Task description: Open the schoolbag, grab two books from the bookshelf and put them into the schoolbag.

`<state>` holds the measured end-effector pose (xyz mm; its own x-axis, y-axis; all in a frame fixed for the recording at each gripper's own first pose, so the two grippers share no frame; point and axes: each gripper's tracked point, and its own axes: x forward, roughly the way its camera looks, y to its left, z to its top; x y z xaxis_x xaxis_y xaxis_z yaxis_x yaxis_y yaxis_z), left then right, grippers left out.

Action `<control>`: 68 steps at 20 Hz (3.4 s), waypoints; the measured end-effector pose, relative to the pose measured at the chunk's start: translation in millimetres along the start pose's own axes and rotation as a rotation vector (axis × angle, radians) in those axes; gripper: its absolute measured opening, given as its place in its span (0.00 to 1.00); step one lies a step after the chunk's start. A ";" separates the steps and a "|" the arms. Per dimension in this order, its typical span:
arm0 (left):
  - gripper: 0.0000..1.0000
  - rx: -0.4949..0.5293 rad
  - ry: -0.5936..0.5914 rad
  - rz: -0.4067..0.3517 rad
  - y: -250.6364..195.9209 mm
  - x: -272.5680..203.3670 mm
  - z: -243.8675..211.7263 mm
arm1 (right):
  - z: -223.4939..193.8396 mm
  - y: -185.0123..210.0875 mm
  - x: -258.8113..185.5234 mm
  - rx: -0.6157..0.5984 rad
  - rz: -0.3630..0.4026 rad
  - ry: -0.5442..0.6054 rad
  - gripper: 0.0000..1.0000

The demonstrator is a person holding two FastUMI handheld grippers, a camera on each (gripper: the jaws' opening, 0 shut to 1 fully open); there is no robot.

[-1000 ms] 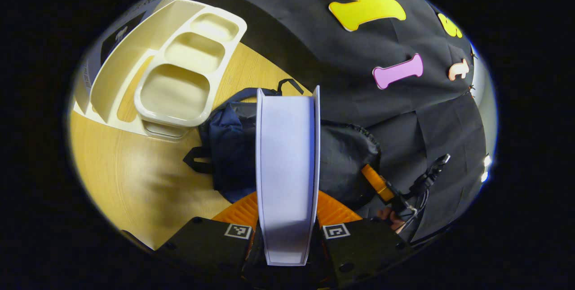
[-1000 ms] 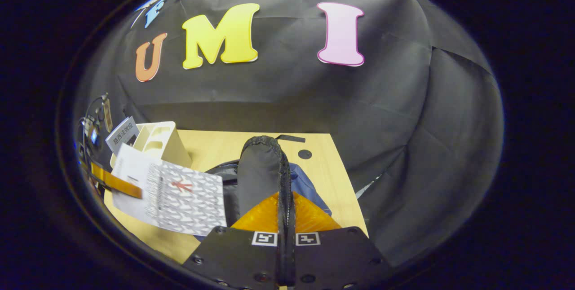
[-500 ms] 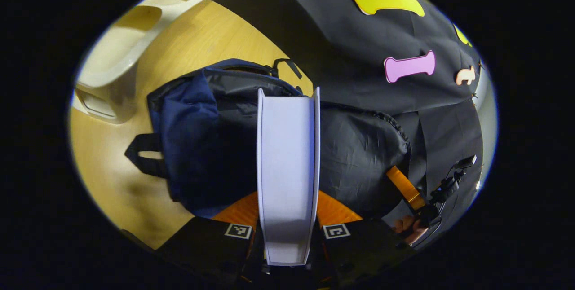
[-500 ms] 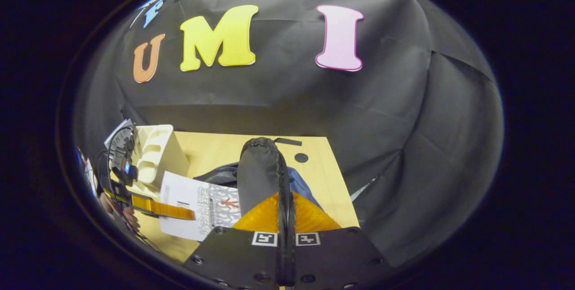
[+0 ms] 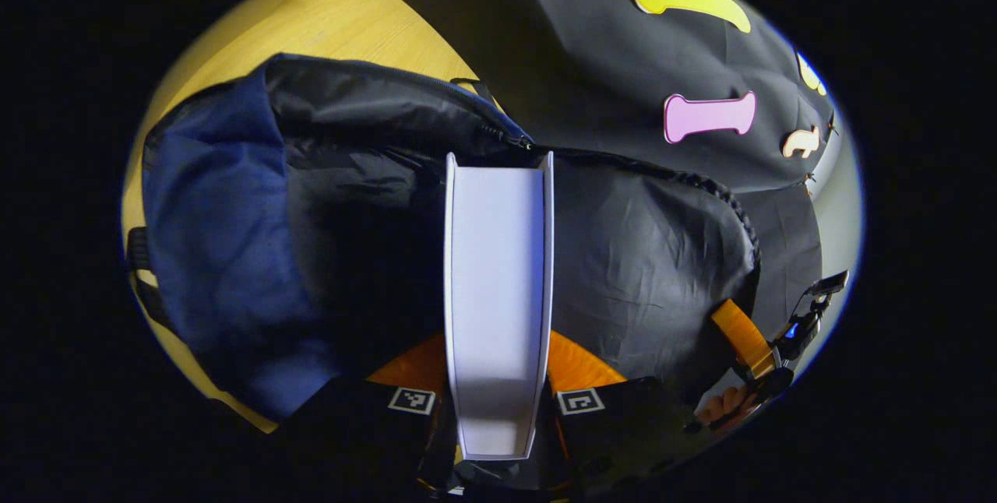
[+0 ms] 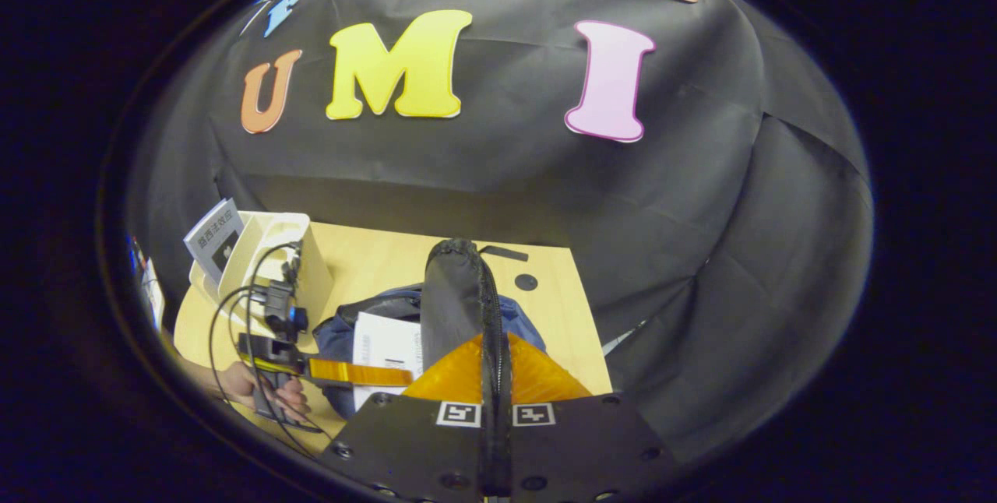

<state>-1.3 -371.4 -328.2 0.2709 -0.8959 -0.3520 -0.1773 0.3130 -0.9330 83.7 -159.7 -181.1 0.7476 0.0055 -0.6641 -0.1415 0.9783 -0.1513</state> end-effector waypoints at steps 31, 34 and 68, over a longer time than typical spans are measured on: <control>0.97 0.498 0.006 0.857 -8.8 -260.2 26.6 | -19.7 40.9 -5.7 -0.003 0.039 -0.038 0.00; 0.98 0.518 -0.058 0.902 -25.8 -330.5 51.8 | -22.5 44.0 -6.5 -0.011 0.042 -0.038 0.00; 0.95 0.260 0.198 1.106 82.6 -434.6 246.9 | -34.9 36.2 -5.1 0.048 -0.071 0.007 0.00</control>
<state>99.9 121.6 -270.6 -0.0686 -0.1177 -0.9907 -0.0190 0.9930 -0.1167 52.1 -131.6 -208.7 0.7498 -0.0654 -0.6585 -0.0569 0.9851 -0.1626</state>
